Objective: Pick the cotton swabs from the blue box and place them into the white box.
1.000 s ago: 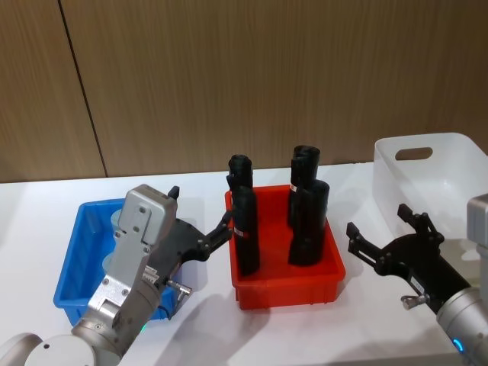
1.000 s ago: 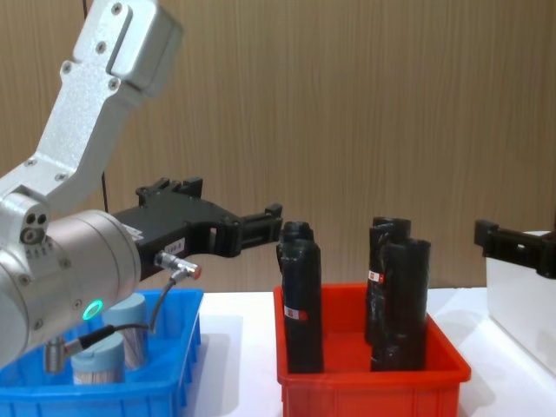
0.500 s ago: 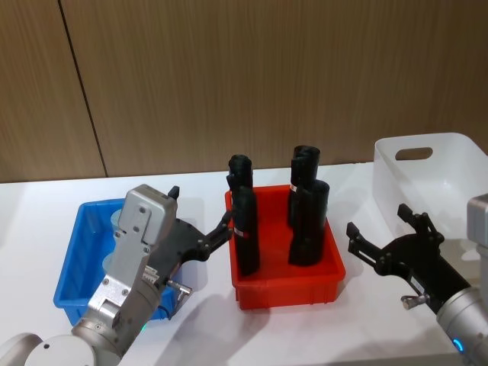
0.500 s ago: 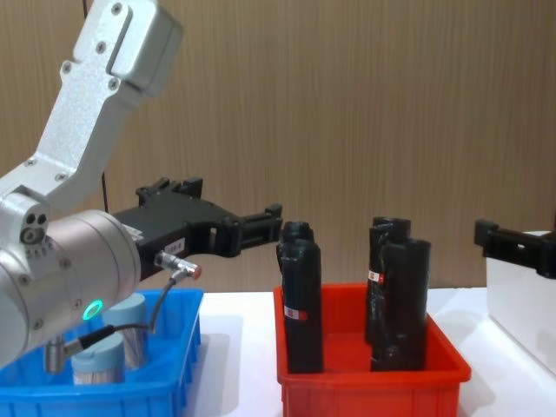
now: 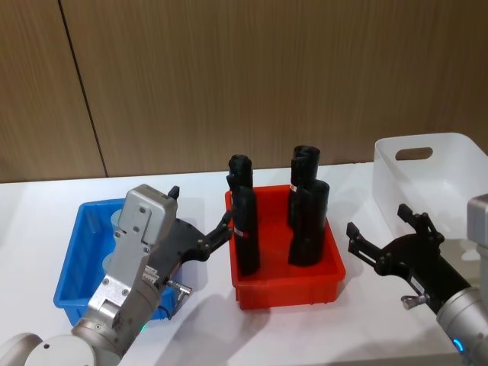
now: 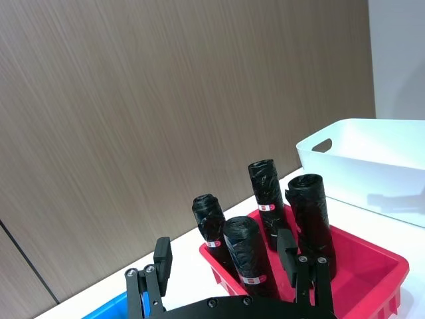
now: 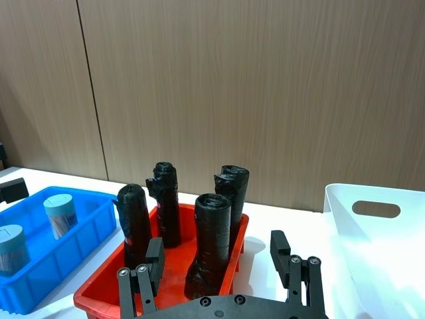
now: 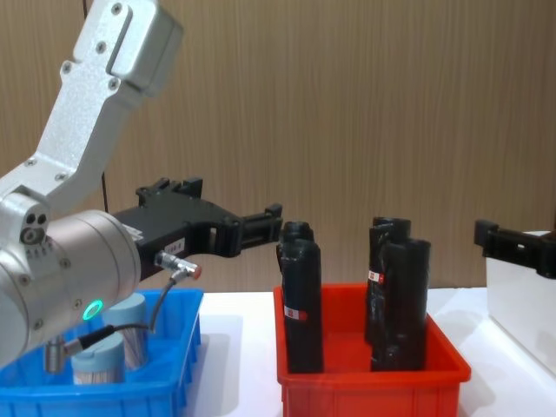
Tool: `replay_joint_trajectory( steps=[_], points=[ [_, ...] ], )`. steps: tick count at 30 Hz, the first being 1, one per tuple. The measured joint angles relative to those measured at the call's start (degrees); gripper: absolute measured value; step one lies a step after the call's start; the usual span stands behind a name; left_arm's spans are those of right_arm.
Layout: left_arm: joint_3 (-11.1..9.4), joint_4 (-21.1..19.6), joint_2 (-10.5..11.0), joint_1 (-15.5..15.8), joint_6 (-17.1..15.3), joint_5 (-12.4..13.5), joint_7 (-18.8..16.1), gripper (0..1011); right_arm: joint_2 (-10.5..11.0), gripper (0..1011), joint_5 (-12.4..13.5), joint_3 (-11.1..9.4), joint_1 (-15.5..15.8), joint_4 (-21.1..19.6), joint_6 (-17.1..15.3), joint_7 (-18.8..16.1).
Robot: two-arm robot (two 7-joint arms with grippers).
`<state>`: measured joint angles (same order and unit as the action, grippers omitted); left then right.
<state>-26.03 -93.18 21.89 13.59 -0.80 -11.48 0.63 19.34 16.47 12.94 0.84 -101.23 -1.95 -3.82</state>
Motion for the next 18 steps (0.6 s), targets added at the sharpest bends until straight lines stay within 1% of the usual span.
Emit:
replay_joint_trajectory(
  steps=[10,14,18],
  points=[
    [0.1,0.0,0.1,0.0,0.0,0.0,0.0,1004,0.0,1002,0.0,0.0,0.0,0.0,0.0,0.0],
    [0.4,0.1,0.4,-0.2,0.1,-0.4,0.1,1004,0.0,1002,0.0,0.0,0.0,0.0,0.0,0.0],
    [1.0,0.4,0.9,-0.5,0.0,-1.5,-0.2,1004,0.0,1002,0.0,0.0,0.0,0.0,0.0,0.0]
  ],
)
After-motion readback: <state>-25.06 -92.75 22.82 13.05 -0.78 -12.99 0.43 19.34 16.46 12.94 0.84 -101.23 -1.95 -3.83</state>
